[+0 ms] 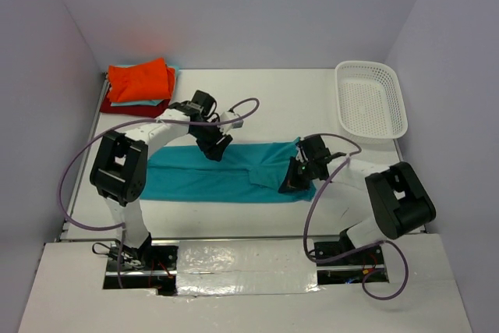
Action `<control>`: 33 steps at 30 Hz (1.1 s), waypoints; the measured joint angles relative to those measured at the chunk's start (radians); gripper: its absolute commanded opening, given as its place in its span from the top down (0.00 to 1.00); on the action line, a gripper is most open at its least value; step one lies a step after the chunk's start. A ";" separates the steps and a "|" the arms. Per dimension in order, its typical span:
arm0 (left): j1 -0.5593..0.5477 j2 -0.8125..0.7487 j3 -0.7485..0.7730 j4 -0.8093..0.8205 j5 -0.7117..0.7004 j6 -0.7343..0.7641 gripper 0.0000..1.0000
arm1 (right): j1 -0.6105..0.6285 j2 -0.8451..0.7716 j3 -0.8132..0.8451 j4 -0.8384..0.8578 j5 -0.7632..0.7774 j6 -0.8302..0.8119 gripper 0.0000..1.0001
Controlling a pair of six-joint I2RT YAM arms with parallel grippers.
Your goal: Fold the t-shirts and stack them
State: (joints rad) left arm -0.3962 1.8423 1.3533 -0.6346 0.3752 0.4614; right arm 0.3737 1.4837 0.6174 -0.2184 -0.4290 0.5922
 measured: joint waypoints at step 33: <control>0.670 -0.011 -0.077 0.087 -0.169 -0.096 0.17 | -0.190 0.158 0.296 -0.108 0.215 -0.134 0.54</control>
State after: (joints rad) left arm 0.2741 1.8317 1.2758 -0.5476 0.2066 0.3656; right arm 0.1837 1.6421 0.9131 -0.3264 -0.2138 0.4587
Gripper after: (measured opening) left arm 0.840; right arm 0.459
